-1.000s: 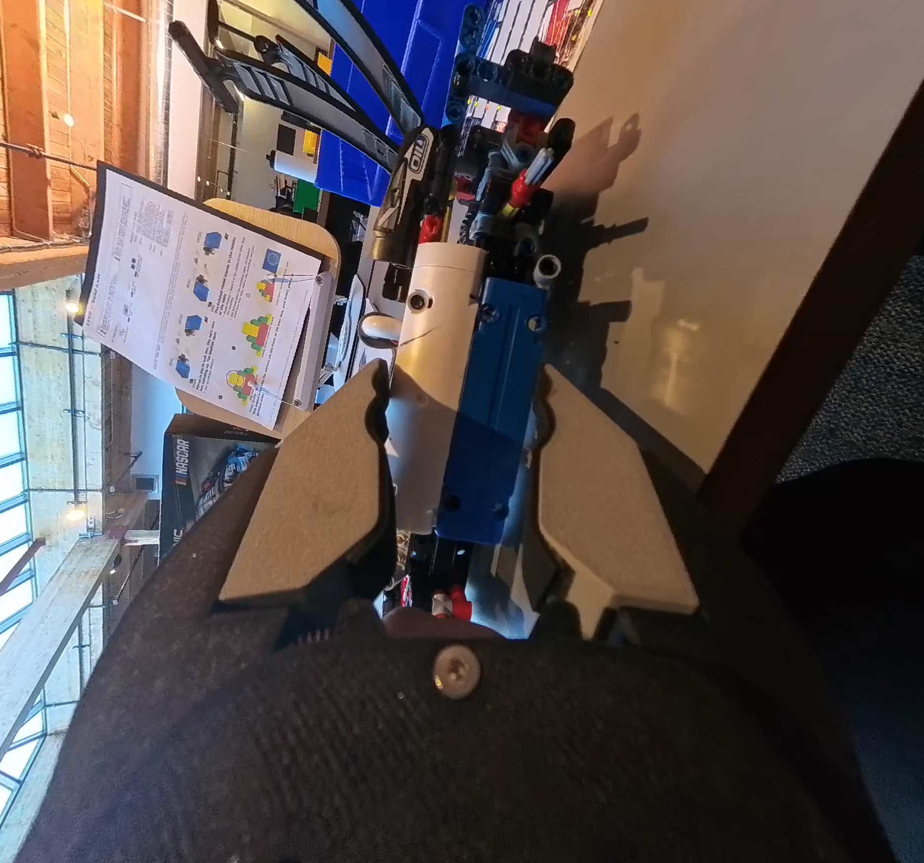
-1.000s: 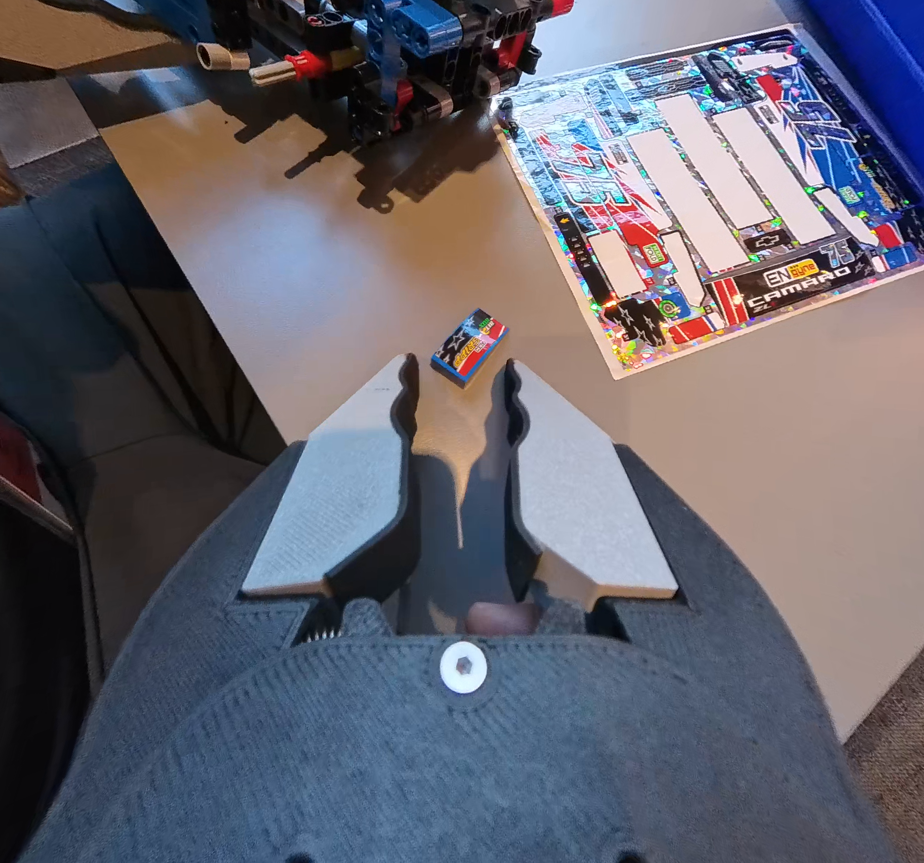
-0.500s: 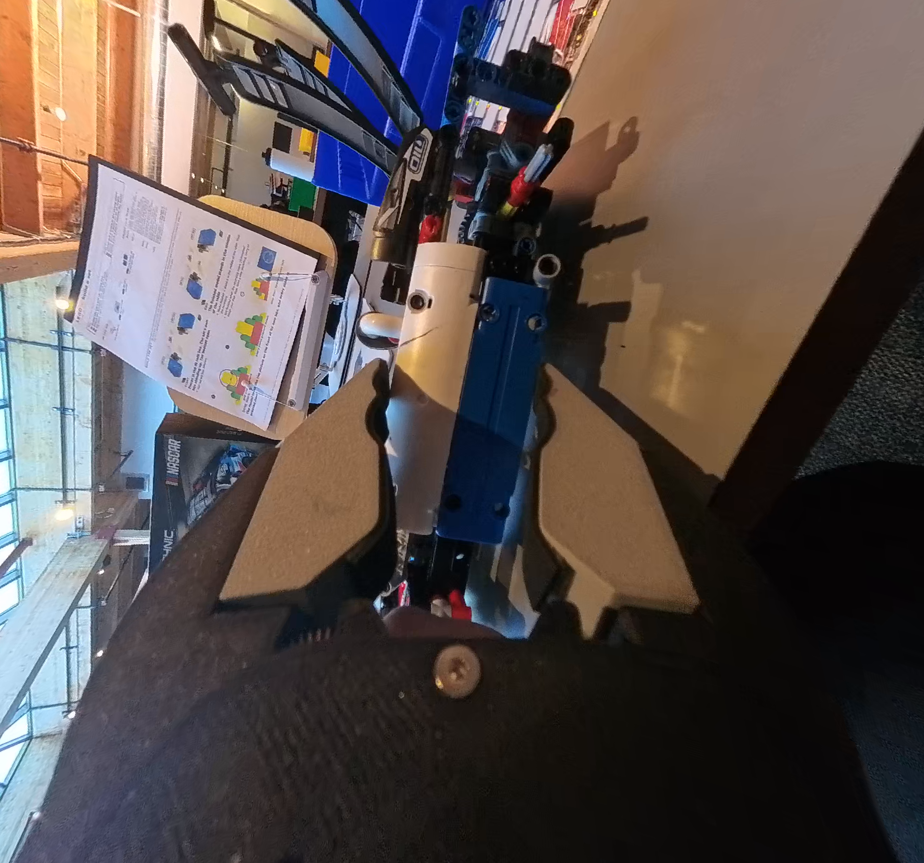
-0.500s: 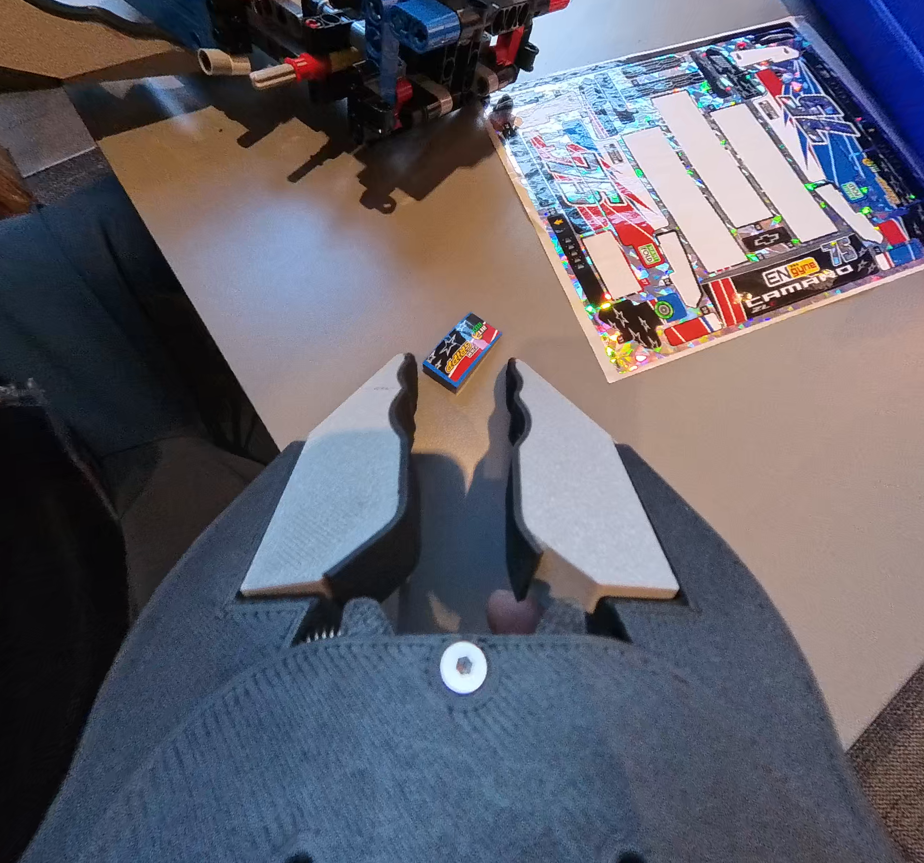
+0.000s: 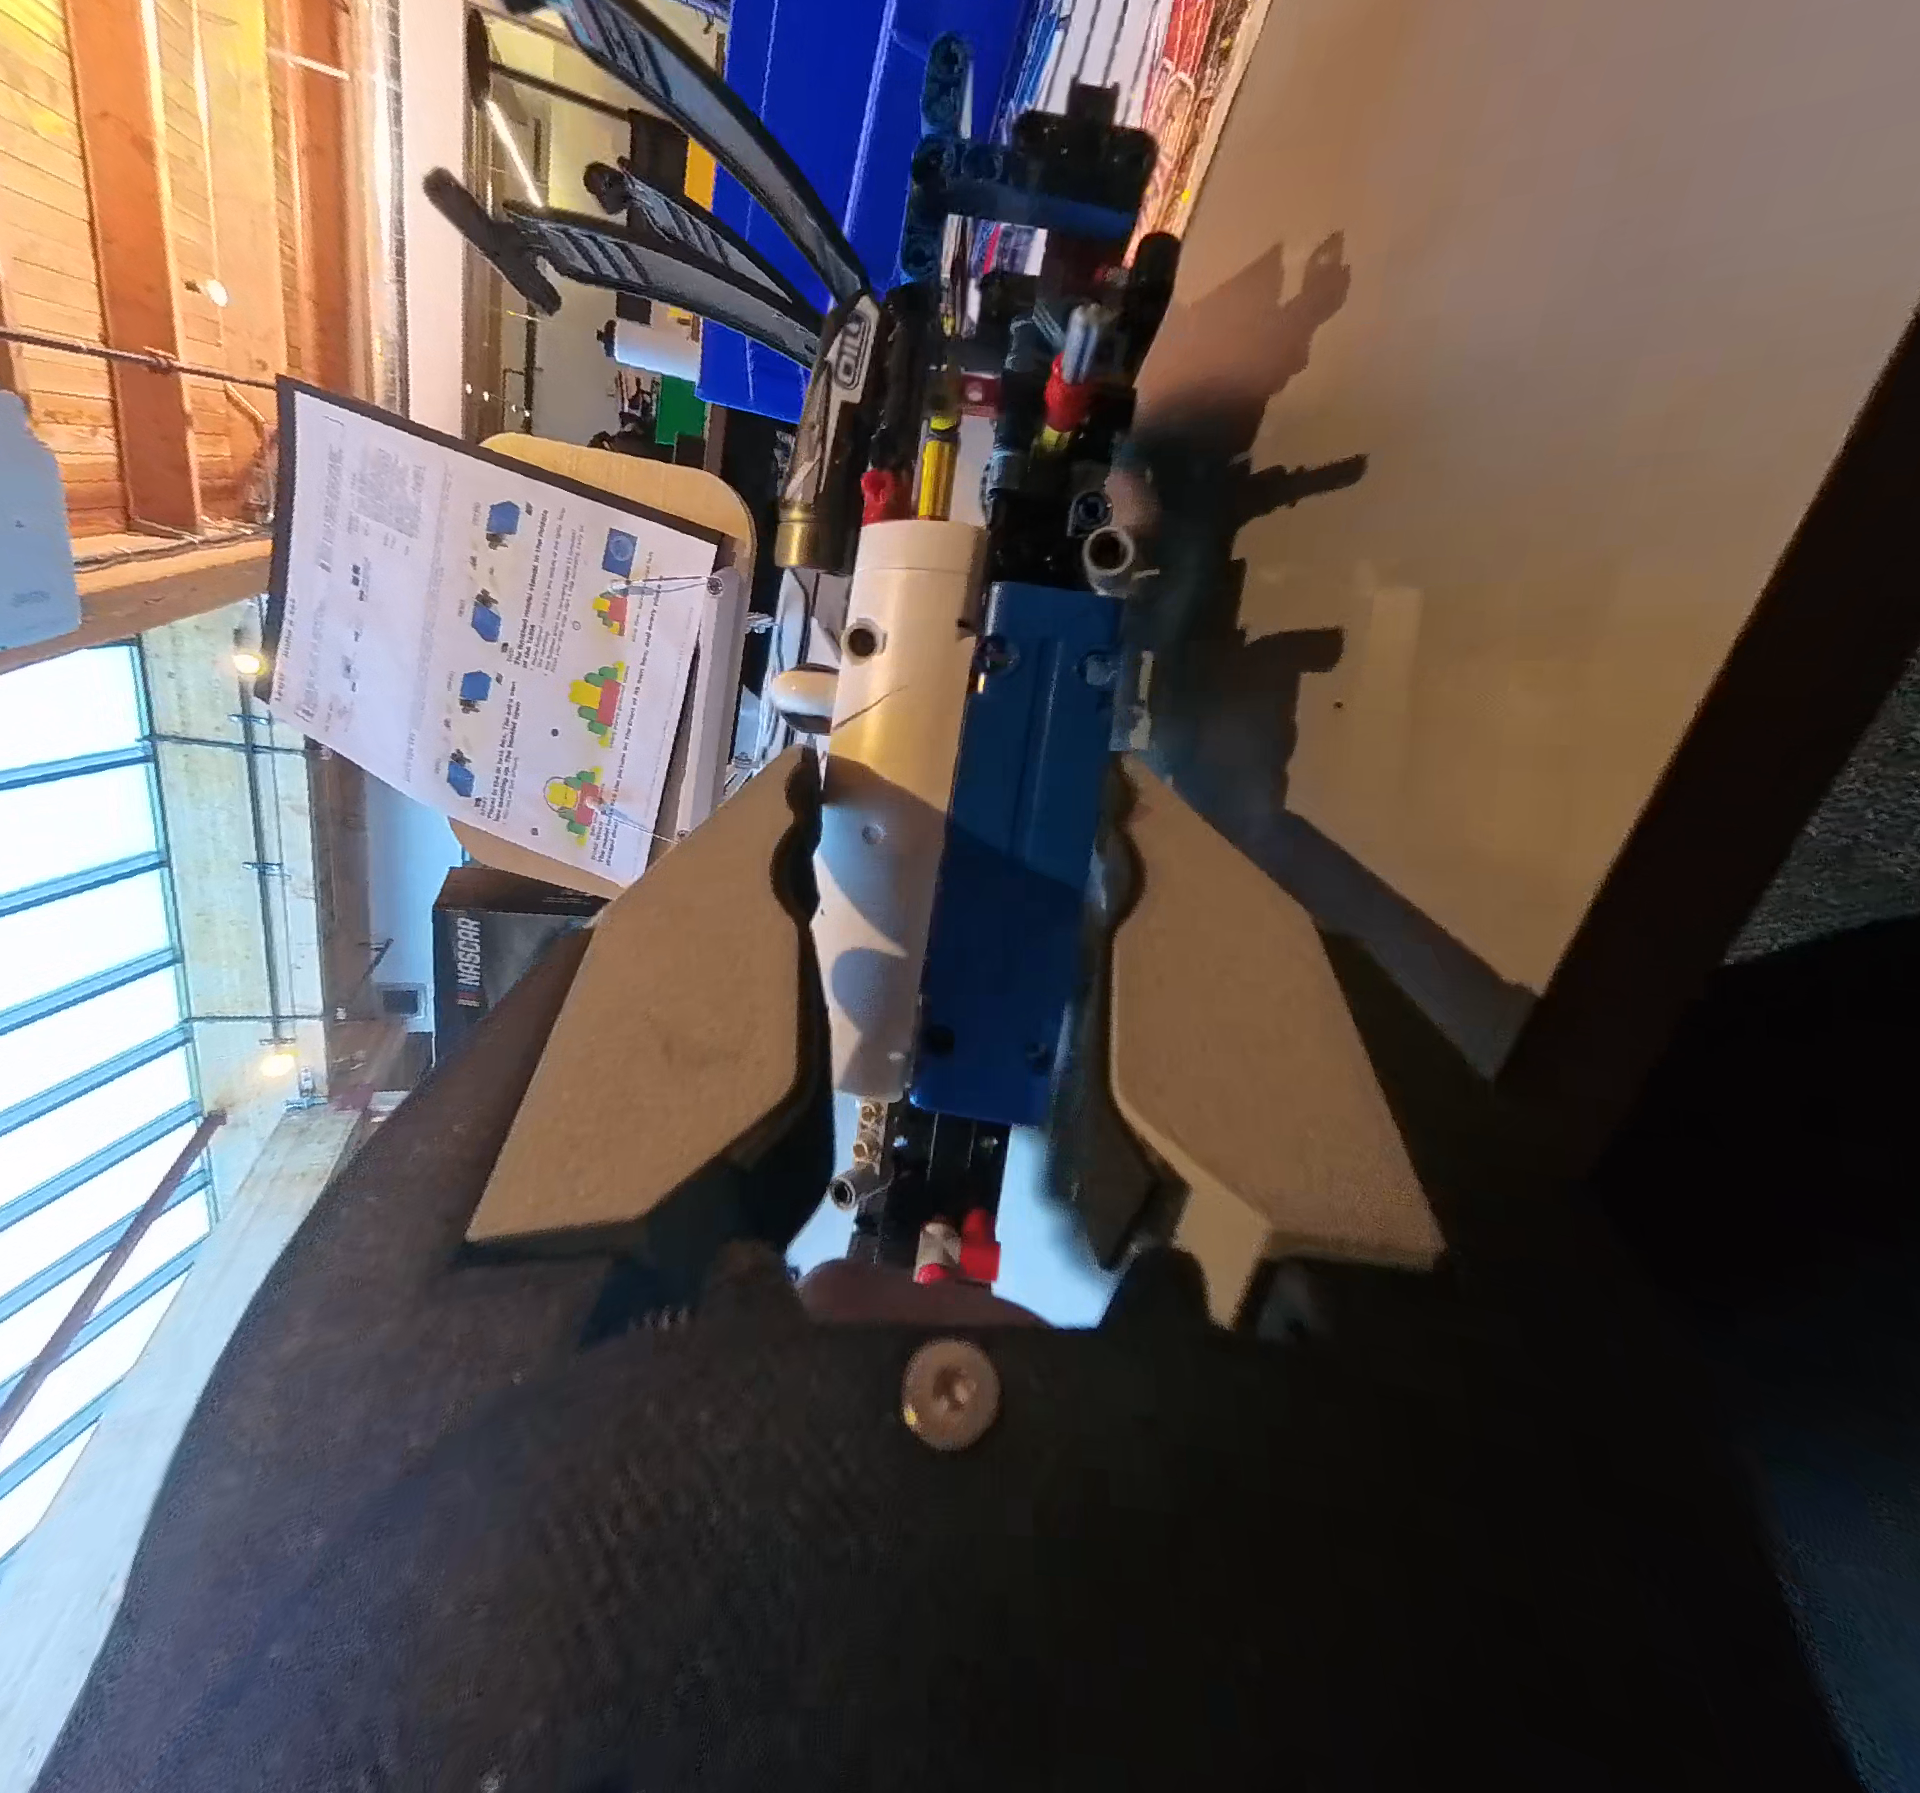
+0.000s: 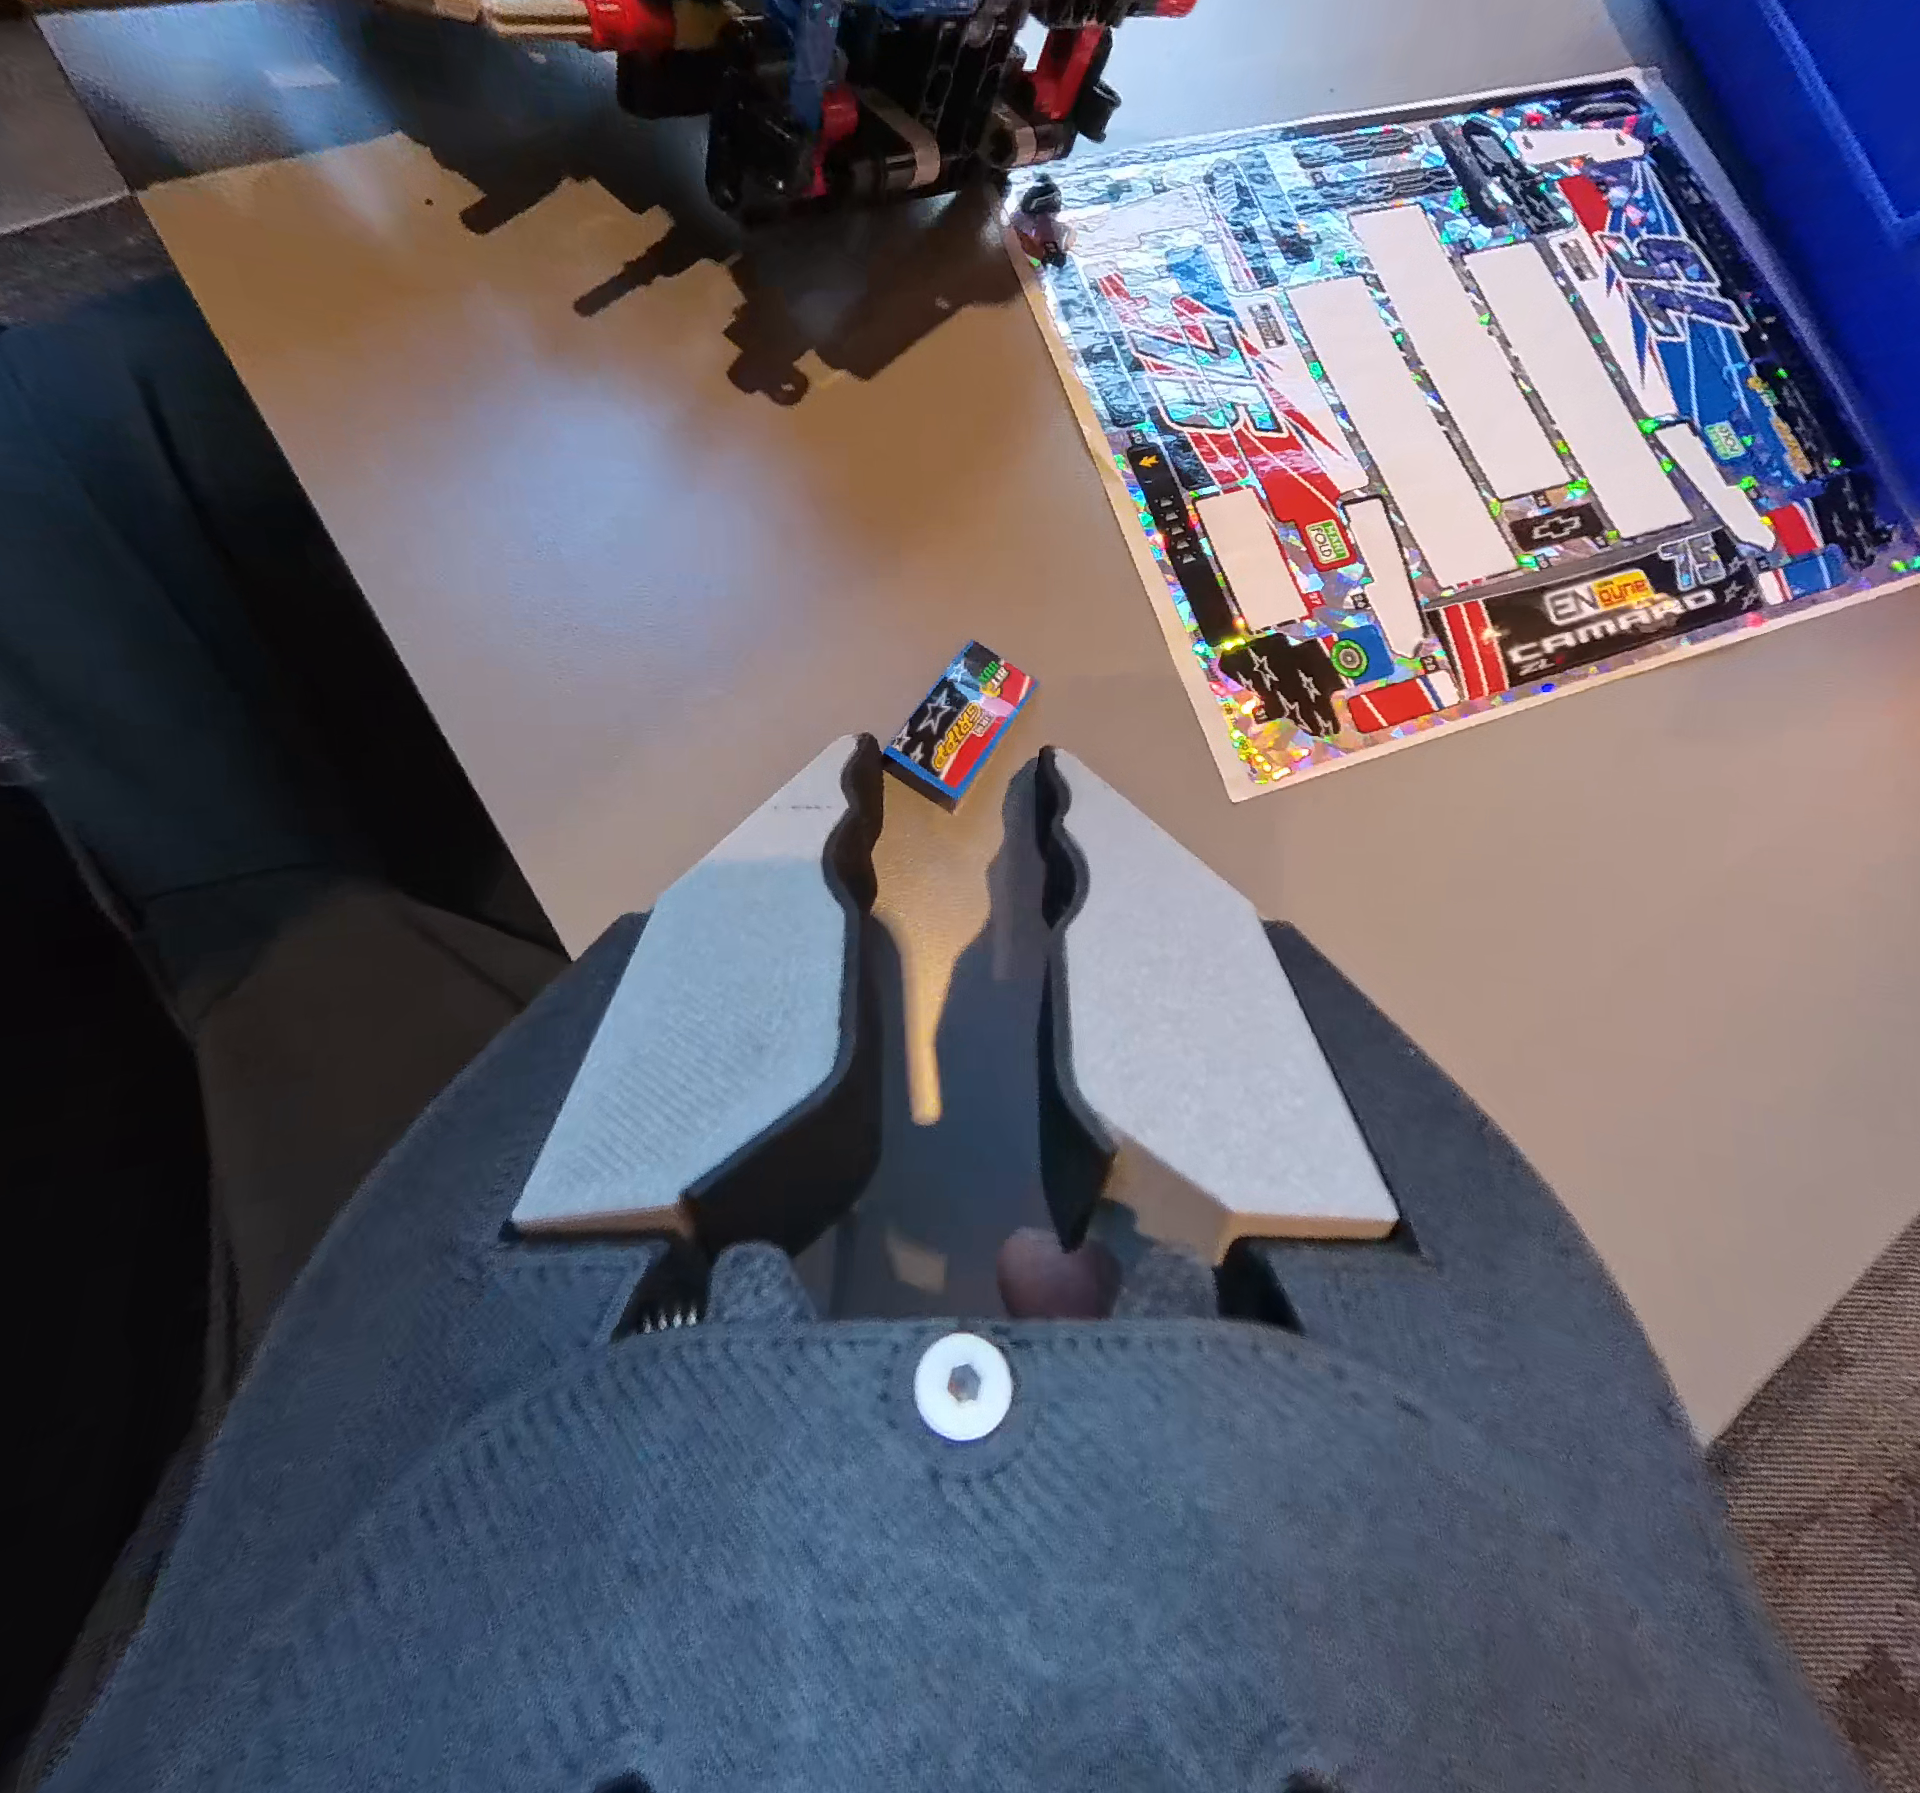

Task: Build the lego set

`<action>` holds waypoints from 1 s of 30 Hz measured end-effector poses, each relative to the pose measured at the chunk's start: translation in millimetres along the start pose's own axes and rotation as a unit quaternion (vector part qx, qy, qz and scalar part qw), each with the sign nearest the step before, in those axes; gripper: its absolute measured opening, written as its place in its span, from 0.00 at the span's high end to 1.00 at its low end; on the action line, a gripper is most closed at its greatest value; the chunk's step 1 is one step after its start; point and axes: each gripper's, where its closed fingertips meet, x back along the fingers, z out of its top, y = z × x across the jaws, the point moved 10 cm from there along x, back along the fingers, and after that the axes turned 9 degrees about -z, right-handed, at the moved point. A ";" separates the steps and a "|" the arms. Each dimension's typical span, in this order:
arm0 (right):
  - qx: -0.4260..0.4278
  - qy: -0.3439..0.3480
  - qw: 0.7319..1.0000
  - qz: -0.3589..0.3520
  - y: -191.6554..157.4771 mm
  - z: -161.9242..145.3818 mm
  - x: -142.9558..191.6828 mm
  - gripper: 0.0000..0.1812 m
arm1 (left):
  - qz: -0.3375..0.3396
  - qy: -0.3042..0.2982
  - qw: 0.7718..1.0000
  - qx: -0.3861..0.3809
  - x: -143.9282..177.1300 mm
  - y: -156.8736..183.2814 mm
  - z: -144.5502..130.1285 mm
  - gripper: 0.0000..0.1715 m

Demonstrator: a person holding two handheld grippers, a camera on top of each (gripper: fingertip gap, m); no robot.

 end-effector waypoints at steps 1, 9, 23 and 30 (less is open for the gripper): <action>0.003 0.001 1.000 -0.001 -0.4 0.1 0.1 0.85 | -0.001 0.000 1.000 0.001 -0.3 0.5 -0.3 0.70; 0.037 0.005 0.999 -0.009 -0.6 2.2 1.2 0.75 | 0.001 -0.001 1.000 0.008 -0.2 1.6 -1.7 0.70; 0.069 0.014 0.997 -0.016 2.5 3.4 1.5 0.69 | 0.002 -0.015 1.000 -0.003 -3.2 17.8 -11.6 0.68; 0.058 0.019 0.998 -0.006 5.1 0.7 1.6 0.69 | -0.073 -0.002 0.994 0.087 2.0 10.0 -10.1 0.67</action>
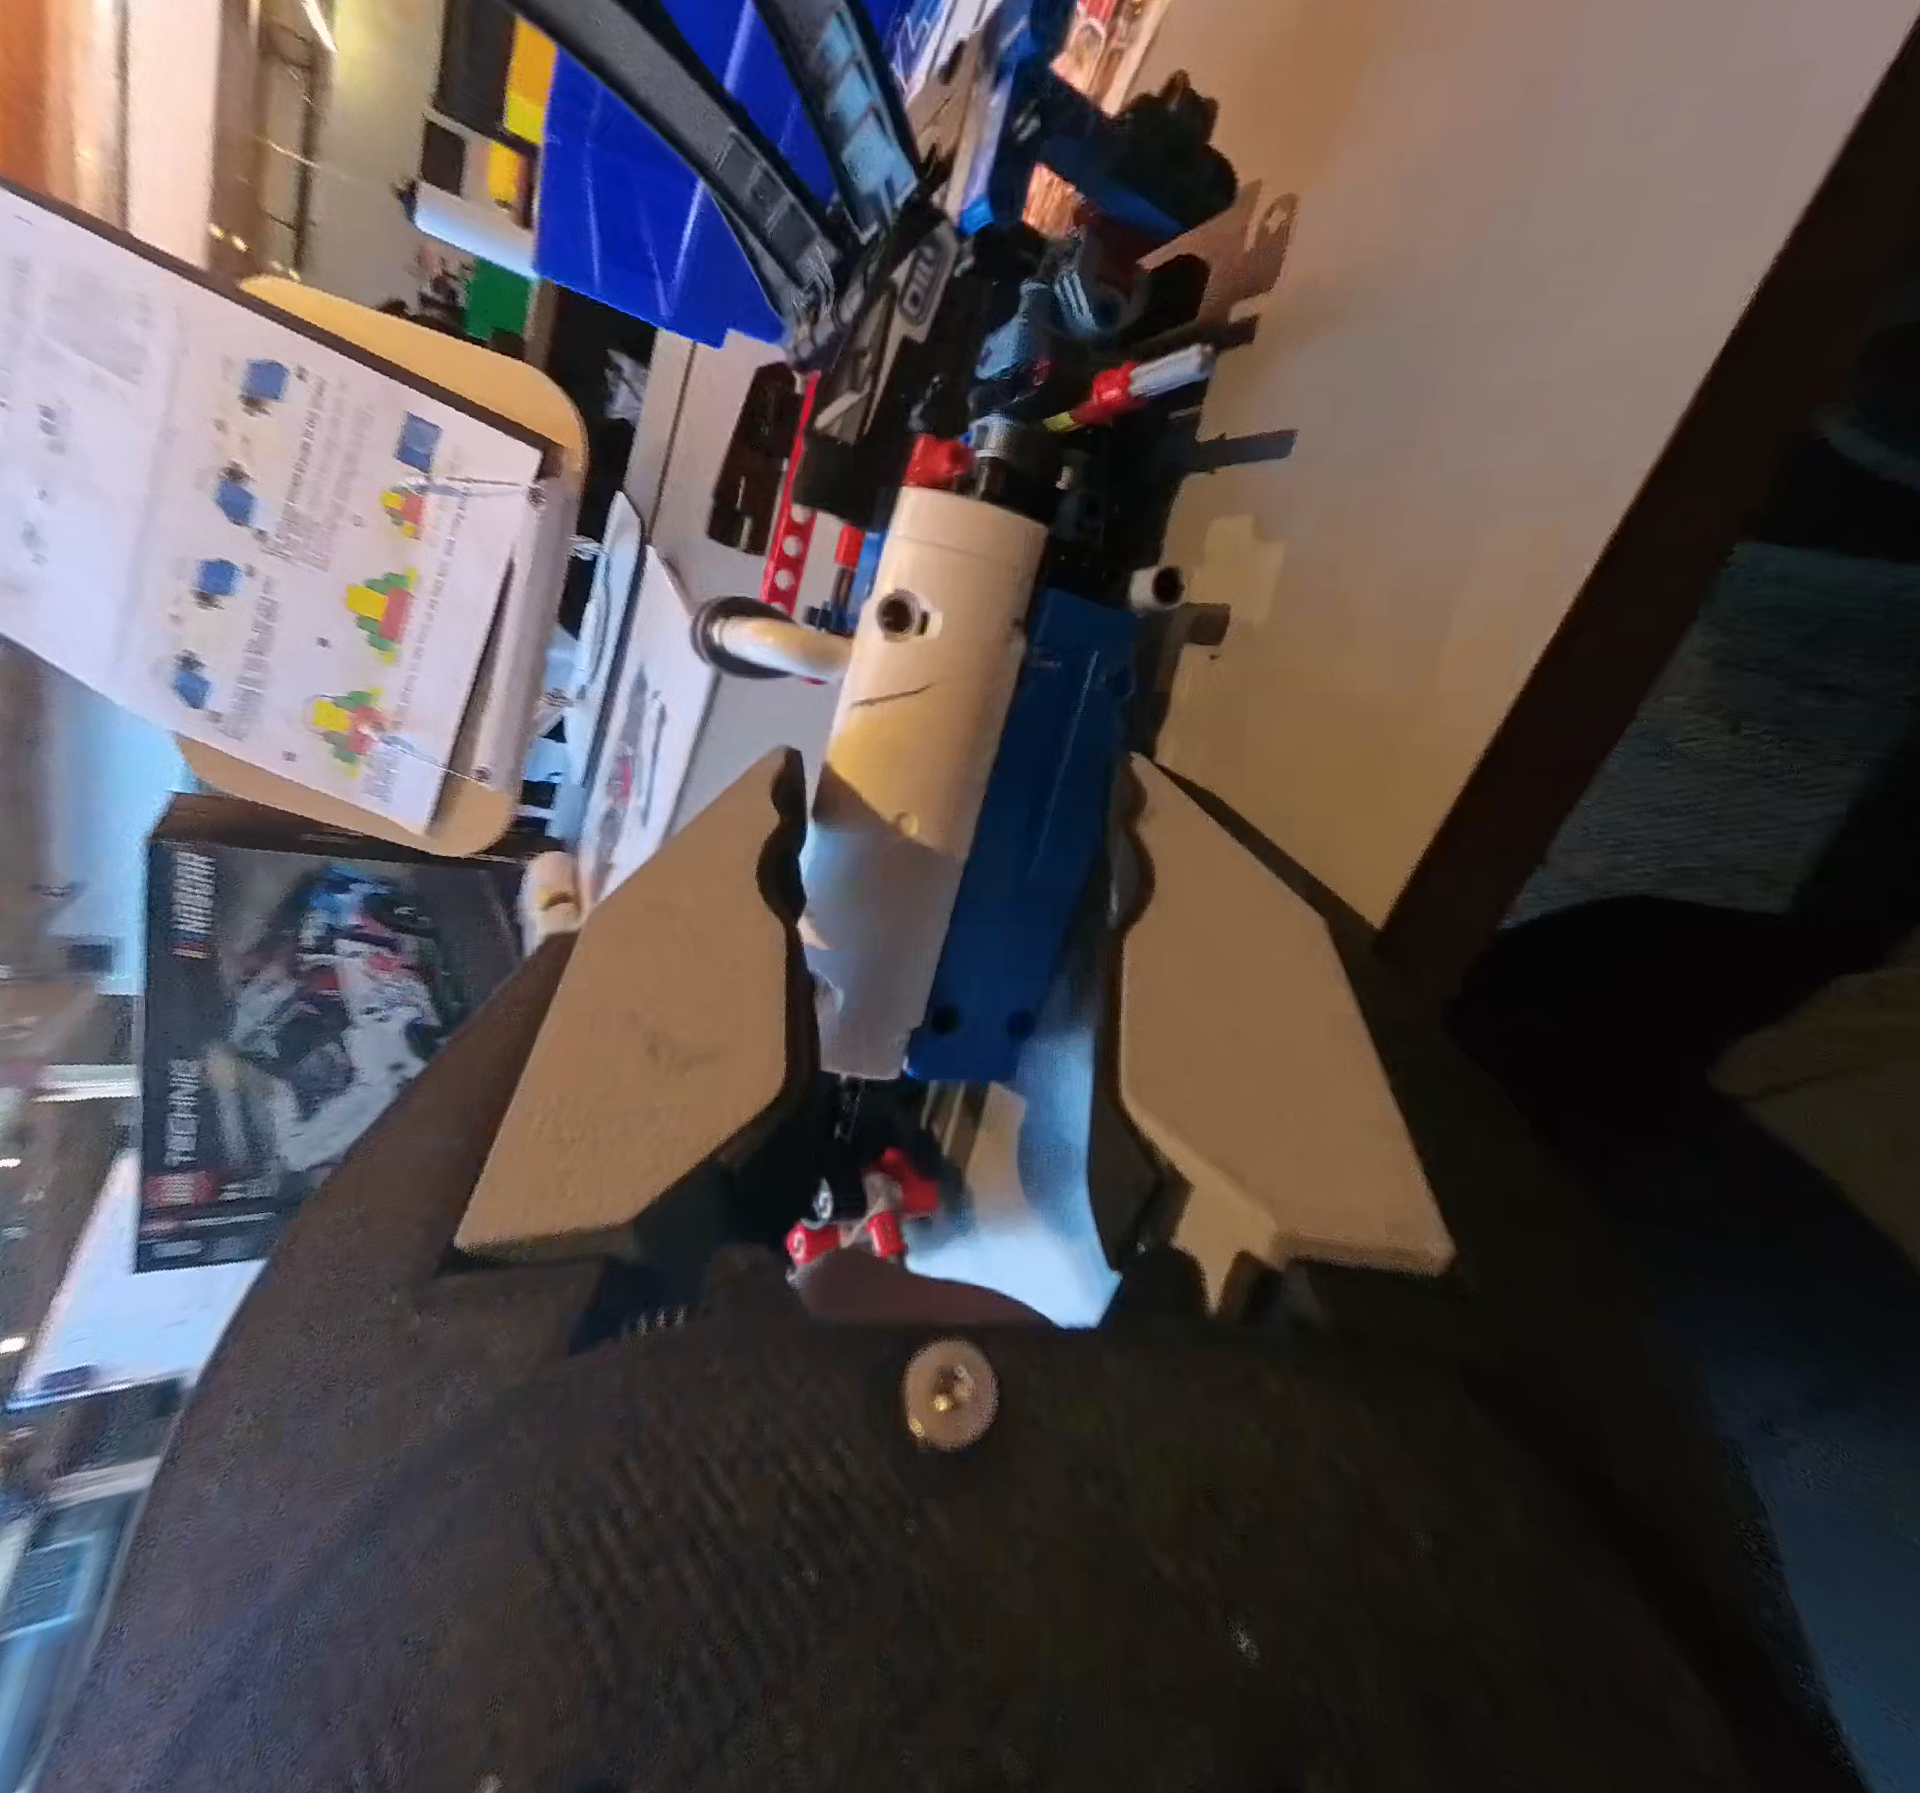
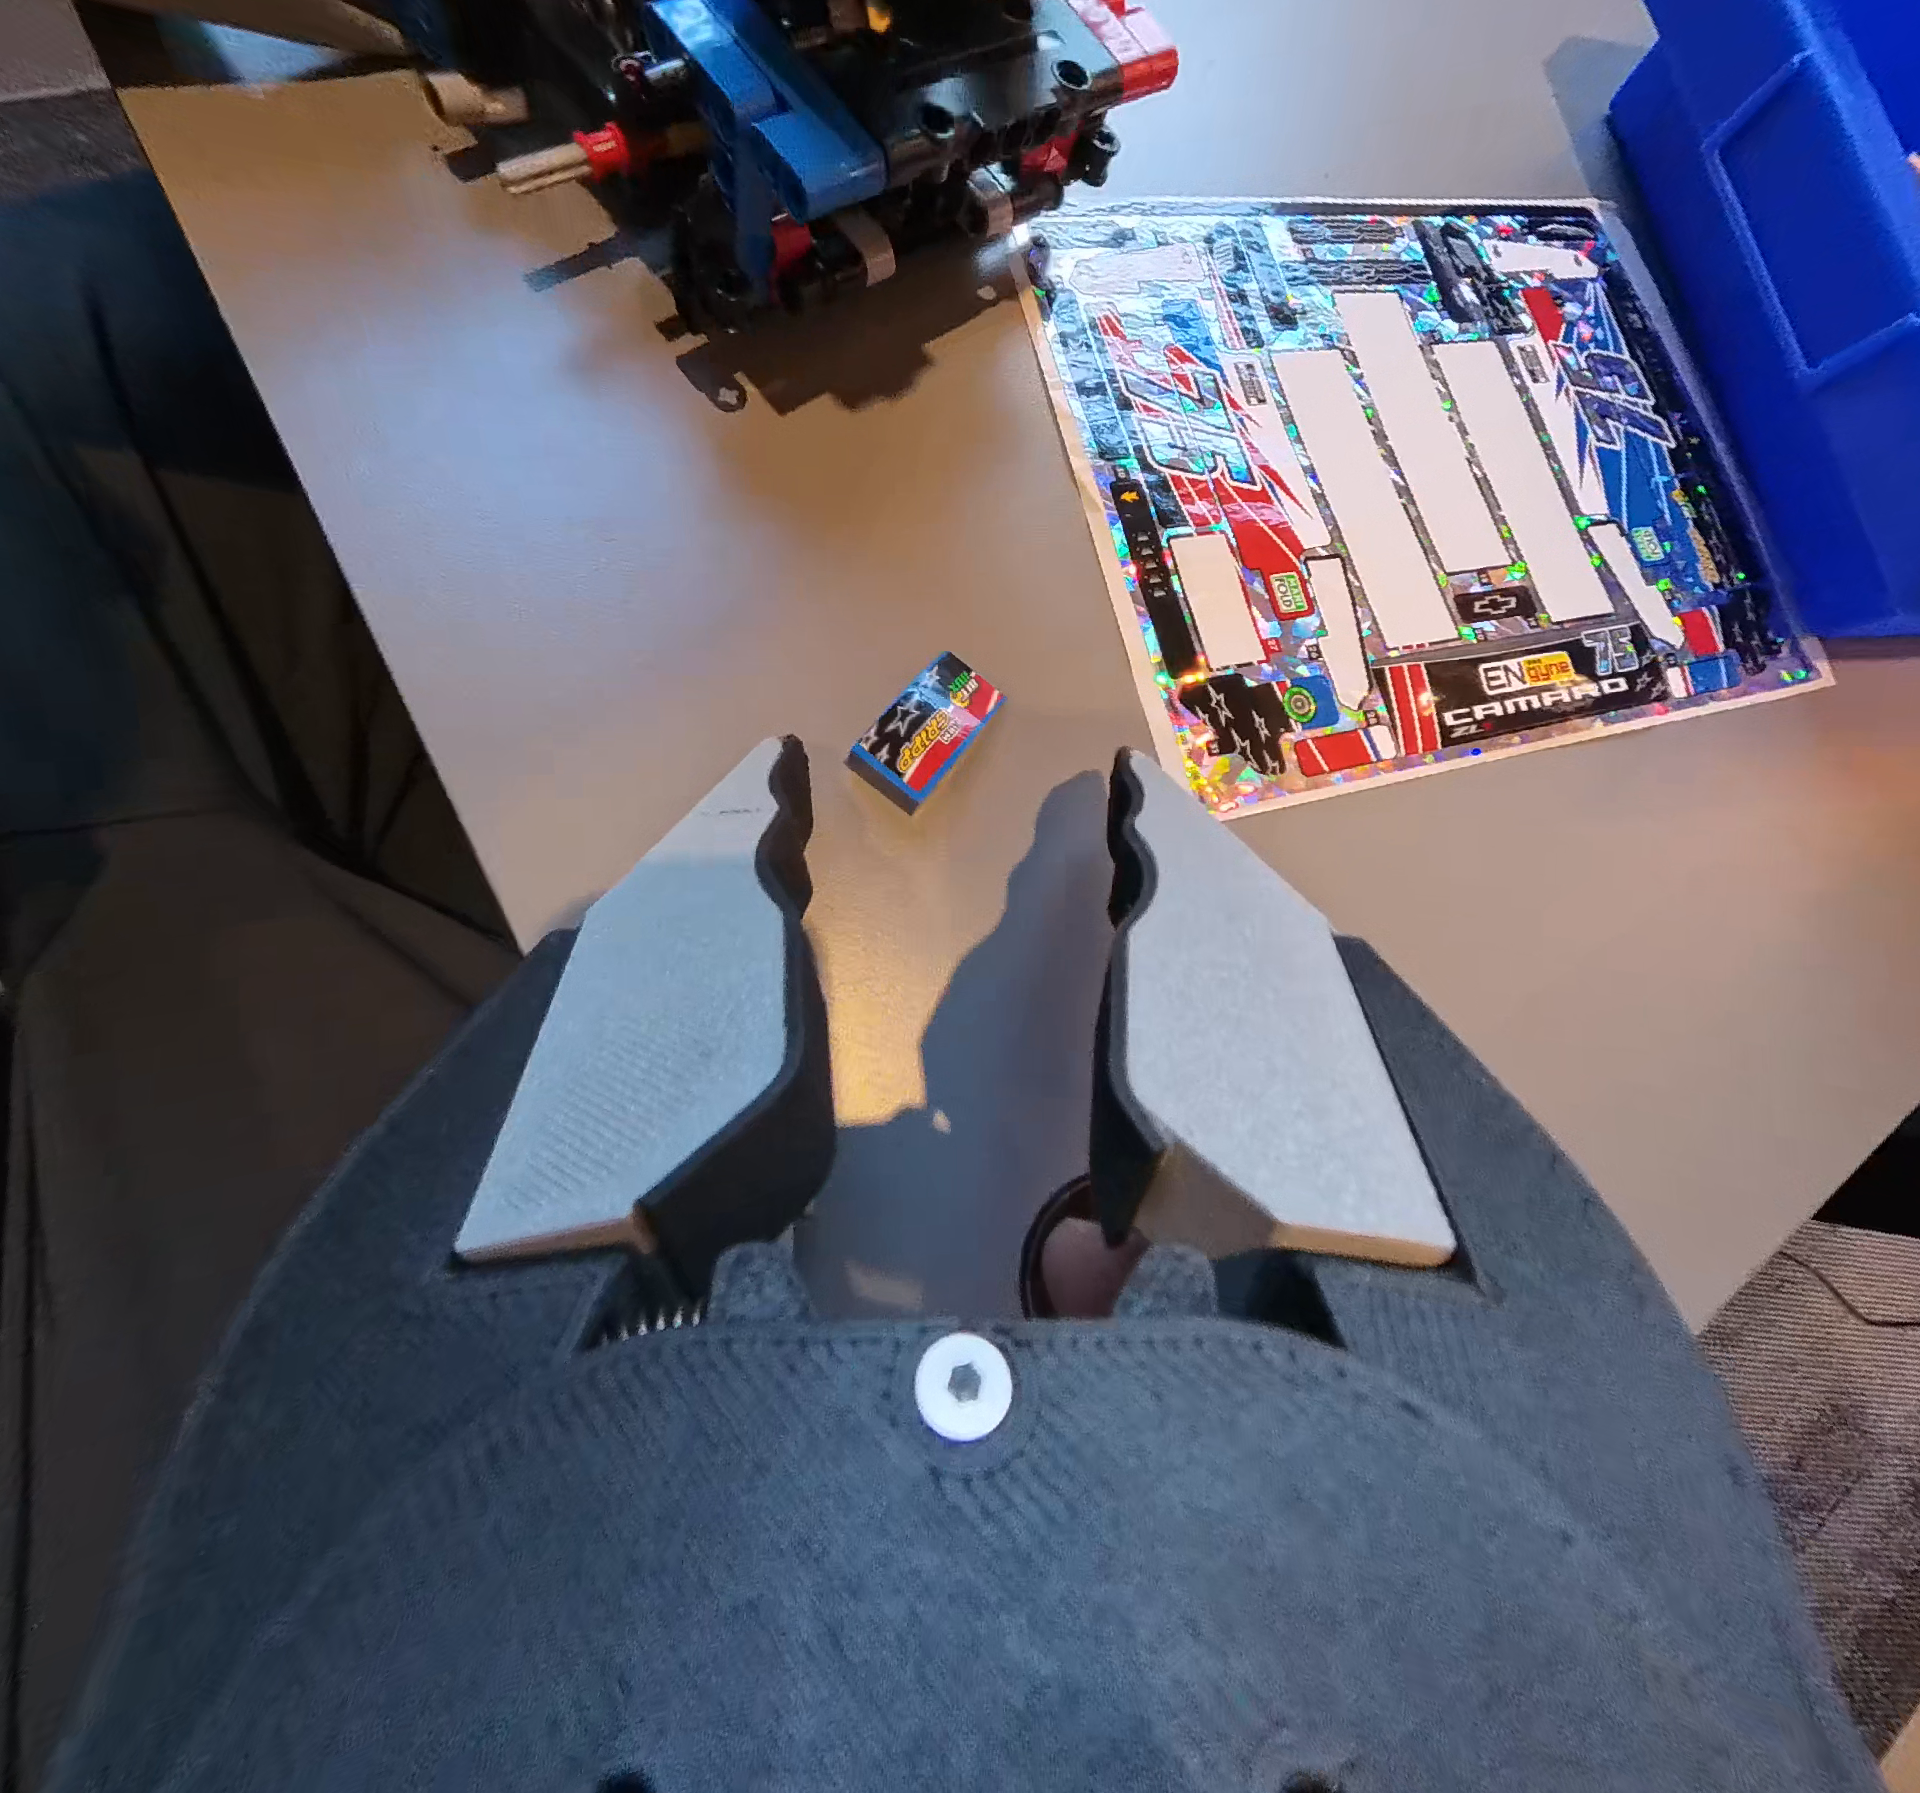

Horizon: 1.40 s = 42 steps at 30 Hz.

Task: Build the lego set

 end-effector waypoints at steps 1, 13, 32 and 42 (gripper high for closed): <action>-0.001 -0.001 1.000 0.000 0.7 -0.4 0.1 0.69 | -0.009 0.001 1.000 0.012 0.8 -1.0 -0.4 0.67; -0.004 0.006 1.000 -0.003 2.6 -3.4 3.3 0.70 | -0.089 0.069 0.985 0.128 45.0 -17.5 -5.9 0.68; -0.035 0.098 0.994 0.014 6.9 11.3 17.6 0.74 | -0.114 0.034 0.956 0.267 46.7 -51.0 -60.8 0.74; -0.091 0.094 0.991 -0.029 27.2 63.9 -4.9 0.90 | -0.121 0.020 0.950 0.286 40.3 -46.3 -81.7 0.72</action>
